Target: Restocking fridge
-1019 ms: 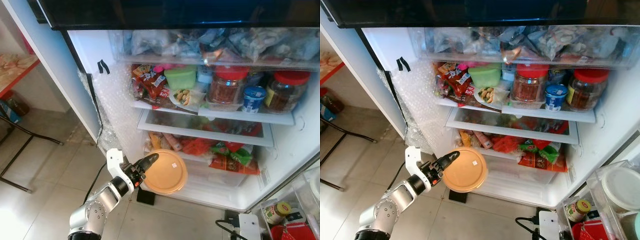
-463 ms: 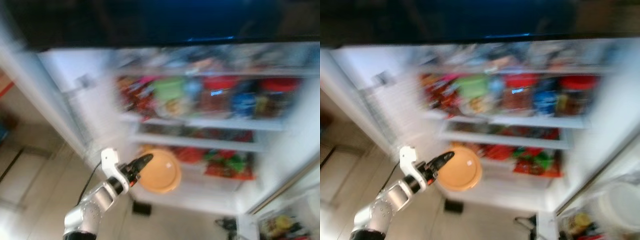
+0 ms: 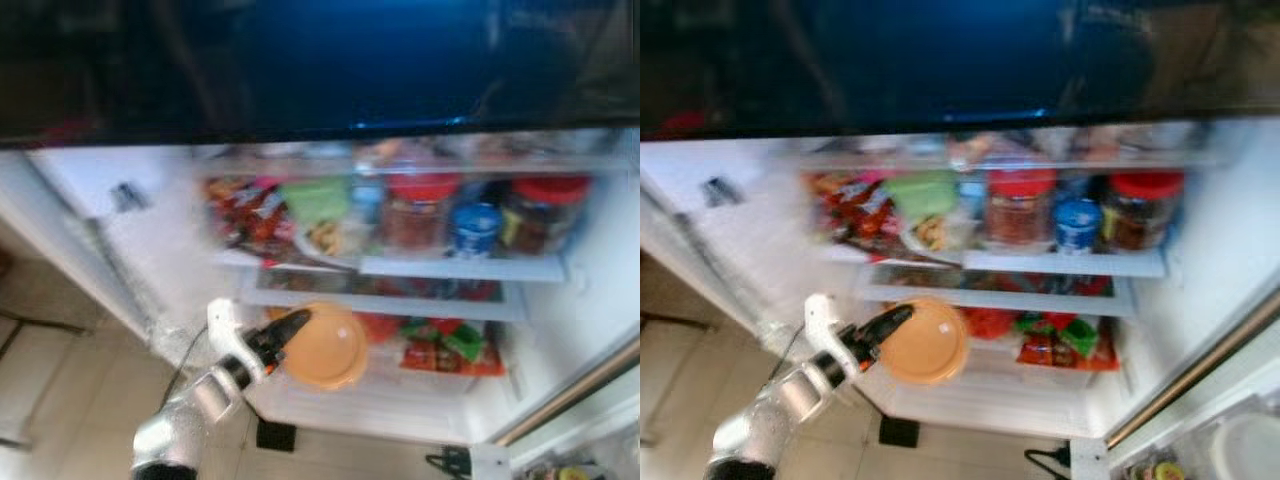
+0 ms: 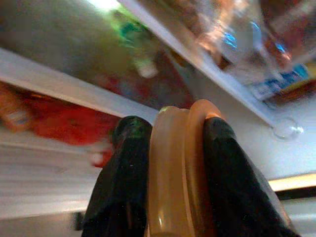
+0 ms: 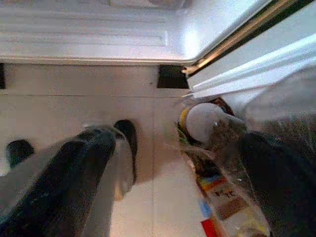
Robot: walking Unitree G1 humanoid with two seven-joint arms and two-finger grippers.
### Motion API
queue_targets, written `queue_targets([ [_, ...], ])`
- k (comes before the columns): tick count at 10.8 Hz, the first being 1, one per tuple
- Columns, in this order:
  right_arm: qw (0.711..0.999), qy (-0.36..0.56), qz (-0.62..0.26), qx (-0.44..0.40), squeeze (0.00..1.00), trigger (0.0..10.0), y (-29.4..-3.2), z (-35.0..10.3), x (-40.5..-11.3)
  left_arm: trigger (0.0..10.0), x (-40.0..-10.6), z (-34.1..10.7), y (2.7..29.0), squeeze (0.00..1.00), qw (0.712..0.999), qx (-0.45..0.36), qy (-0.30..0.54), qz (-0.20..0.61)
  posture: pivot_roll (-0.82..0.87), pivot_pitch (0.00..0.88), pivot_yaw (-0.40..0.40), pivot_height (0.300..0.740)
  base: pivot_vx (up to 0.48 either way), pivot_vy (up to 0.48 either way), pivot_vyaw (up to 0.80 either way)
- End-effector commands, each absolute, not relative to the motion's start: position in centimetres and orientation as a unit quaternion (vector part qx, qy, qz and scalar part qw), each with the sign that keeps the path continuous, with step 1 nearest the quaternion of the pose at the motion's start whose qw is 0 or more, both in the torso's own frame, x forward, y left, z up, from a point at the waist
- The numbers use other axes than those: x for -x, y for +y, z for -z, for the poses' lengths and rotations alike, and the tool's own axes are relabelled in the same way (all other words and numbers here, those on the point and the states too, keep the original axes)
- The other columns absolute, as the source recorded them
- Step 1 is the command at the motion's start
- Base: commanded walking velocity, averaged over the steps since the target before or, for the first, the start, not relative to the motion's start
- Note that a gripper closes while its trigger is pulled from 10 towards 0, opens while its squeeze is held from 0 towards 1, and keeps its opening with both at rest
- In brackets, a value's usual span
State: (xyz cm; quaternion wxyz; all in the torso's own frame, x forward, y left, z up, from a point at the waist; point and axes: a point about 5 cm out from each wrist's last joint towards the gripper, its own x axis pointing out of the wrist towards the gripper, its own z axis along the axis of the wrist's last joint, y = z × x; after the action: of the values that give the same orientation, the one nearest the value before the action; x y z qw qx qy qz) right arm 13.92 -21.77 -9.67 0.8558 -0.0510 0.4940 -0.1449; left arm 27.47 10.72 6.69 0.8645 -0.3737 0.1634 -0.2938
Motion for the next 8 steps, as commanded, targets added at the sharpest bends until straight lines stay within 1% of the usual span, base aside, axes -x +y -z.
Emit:
queue_targets([
  [1,0.867,0.469,0.158,0.059,0.00,10.0,-22.77,8.96,-15.07,10.0,-27.56,-6.84,12.33,0.00,0.877,0.361,0.156,0.278,-0.01,0.089,0.096,0.740,0.247,0.000,0.00],
  [2,0.867,0.469,0.157,0.059,0.00,10.0,-22.76,8.96,-15.08,10.0,-27.51,-6.84,12.36,0.00,0.877,0.360,0.156,0.279,0.00,0.089,0.097,0.740,0.247,0.000,0.00],
  [6,0.871,0.464,0.154,0.049,0.00,10.0,-22.70,8.95,-15.12,10.0,-27.19,-6.82,12.03,0.00,0.869,0.363,0.163,0.294,0.00,0.088,0.097,0.740,0.000,0.000,0.00],
  [8,0.873,0.463,0.151,0.042,0.00,10.0,-22.66,8.94,-15.17,10.0,-27.64,-6.57,12.18,0.00,0.874,0.366,0.159,0.278,0.00,0.091,0.092,0.740,0.000,0.000,0.00],
])
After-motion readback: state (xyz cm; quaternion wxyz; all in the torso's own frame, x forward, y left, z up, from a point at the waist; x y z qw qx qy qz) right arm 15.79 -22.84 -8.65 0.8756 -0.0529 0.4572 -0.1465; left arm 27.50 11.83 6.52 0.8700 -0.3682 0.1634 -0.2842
